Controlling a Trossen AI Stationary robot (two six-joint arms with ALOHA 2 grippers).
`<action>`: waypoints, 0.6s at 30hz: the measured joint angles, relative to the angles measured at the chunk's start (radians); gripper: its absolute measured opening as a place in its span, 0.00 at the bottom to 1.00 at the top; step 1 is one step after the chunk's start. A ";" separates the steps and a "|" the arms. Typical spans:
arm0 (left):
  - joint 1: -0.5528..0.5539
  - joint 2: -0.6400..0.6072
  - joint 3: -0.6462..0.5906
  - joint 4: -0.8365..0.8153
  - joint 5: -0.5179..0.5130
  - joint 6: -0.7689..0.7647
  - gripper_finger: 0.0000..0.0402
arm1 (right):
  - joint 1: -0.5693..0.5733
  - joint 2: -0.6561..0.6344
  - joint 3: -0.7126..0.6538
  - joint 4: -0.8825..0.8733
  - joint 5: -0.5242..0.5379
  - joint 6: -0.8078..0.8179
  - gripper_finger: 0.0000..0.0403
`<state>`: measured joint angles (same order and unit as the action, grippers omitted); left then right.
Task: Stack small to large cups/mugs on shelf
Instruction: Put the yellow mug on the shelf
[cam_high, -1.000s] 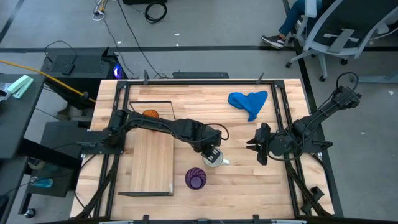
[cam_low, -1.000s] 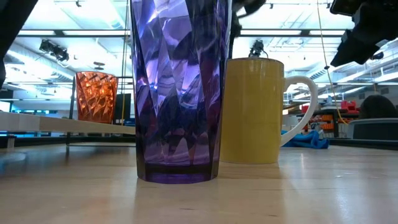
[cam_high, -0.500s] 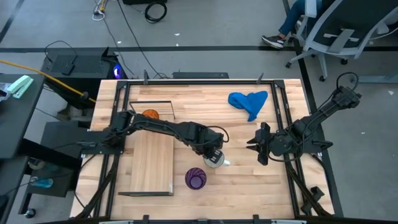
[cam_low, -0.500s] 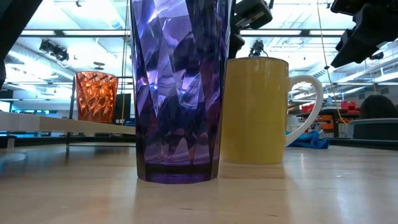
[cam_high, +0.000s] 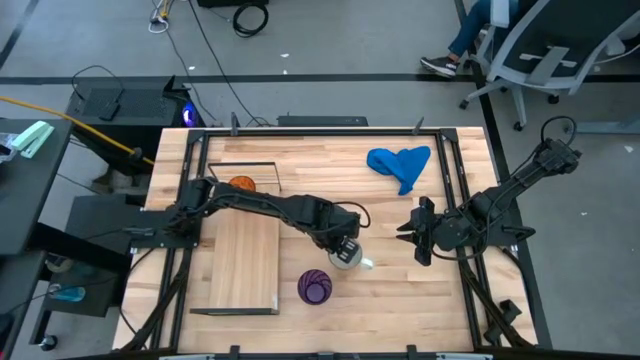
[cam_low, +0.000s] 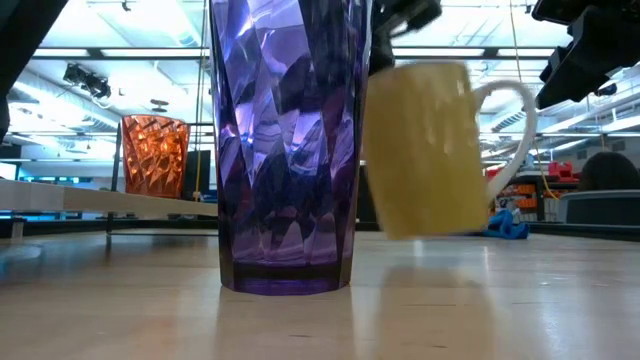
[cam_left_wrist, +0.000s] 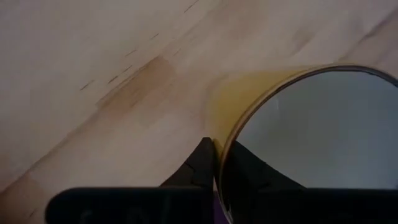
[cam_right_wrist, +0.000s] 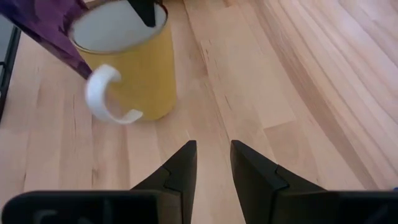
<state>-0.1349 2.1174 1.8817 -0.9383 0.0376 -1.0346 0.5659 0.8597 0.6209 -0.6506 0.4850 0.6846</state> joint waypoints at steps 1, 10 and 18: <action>0.000 0.000 0.022 -0.007 0.000 0.009 0.06 | 0.000 0.000 0.000 0.000 0.000 0.000 0.26; -0.001 -0.006 0.327 -0.276 -0.099 0.060 0.06 | 0.000 0.000 0.000 0.000 0.000 -0.008 0.26; 0.000 -0.034 0.454 -0.540 -0.213 -0.039 0.06 | 0.000 0.000 0.000 0.001 0.000 -0.015 0.26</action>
<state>-0.1345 2.0838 2.3356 -1.4783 -0.1757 -1.0735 0.5659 0.8593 0.6209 -0.6499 0.4850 0.6700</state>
